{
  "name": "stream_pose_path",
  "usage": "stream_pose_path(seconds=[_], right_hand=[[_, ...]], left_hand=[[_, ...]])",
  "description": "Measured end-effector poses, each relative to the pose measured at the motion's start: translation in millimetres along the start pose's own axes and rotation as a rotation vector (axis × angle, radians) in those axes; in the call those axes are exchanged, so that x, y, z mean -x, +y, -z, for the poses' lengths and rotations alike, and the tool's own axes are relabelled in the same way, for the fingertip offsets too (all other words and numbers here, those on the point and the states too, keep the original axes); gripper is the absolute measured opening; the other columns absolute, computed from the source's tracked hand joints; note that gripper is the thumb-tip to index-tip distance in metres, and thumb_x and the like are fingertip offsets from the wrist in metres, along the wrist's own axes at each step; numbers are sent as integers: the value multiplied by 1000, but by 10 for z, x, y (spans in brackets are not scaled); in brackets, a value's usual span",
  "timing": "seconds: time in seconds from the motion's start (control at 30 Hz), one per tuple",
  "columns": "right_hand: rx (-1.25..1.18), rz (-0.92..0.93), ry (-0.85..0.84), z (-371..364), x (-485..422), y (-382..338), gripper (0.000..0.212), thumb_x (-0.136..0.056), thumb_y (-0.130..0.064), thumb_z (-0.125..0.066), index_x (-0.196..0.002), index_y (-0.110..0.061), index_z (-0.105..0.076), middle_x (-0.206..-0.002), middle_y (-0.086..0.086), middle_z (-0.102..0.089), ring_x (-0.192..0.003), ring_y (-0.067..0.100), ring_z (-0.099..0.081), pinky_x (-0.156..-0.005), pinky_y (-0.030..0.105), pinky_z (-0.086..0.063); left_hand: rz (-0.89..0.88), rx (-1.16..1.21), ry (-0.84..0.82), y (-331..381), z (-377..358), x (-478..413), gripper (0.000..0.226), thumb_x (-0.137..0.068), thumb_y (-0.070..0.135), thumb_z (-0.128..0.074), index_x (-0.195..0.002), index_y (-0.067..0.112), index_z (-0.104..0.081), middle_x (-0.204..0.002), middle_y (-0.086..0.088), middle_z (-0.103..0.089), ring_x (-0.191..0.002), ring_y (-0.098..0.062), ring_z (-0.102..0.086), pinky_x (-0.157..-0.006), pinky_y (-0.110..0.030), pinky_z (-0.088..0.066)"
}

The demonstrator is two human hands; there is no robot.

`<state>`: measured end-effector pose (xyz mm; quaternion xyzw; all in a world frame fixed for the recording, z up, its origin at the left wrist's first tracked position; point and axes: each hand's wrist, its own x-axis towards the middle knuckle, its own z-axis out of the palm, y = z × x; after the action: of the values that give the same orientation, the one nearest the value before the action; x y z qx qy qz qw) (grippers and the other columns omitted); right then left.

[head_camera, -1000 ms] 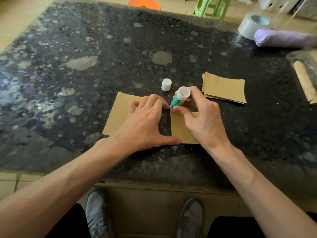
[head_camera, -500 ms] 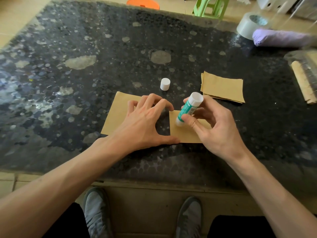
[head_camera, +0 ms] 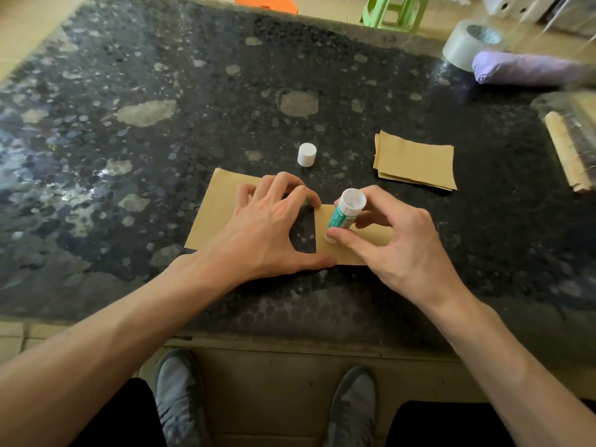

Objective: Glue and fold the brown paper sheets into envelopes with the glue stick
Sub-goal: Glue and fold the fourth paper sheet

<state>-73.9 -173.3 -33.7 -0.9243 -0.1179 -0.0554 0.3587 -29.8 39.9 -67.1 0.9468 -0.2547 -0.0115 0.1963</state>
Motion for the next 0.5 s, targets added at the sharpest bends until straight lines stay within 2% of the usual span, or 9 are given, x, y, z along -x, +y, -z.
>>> stream_pose_path(seconds=[0.07,0.17,0.3,0.4,0.5], right_hand=[[39,10,24,-27,-5,-14,37,-84,-51,-80,-110,-29,-63,-97,-39,-57,-99,-23,-58,-88,1,-44],[53,-11,30,-51,-15,-15,39,-83,-53,-79,-111,-29,-62,-95,-39,-56,-95,-26,-56,-86,-1,-43],[61,-32,-4,-58,-4,16,34,-90,-40,-78,-119,-31,-63,-103,-28,-61,-99,-21,-56,-92,11,-47],[62,-49,-21,-72,0,28,33,-94,-27,-76,-124,-30,-63,-108,-24,-62,-106,-7,-55,-94,18,-48],[51,-40,-10,-77,-12,27,30,-94,-26,-76,-122,-27,-64,-107,-22,-65,-111,1,-56,-91,20,-51]], left_hand=[[0,3,0,5,-1,1,89,-65,94,-49,-133,37,-49,-132,12,-39,-126,-10,-37,-100,-34,-23],[-4,6,-3,3,-7,5,88,-65,94,-50,-133,38,-49,-132,12,-39,-127,-10,-37,-100,-34,-24],[-5,3,6,0,-13,10,87,-66,93,-55,-133,38,-49,-133,12,-39,-127,-11,-38,-100,-34,-24],[-6,-5,2,3,-13,11,85,-68,91,-59,-134,39,-48,-134,12,-38,-128,-10,-36,-101,-34,-23],[-4,-8,7,5,-19,15,84,-68,90,-61,-134,39,-48,-133,13,-38,-127,-9,-35,-101,-33,-21]])
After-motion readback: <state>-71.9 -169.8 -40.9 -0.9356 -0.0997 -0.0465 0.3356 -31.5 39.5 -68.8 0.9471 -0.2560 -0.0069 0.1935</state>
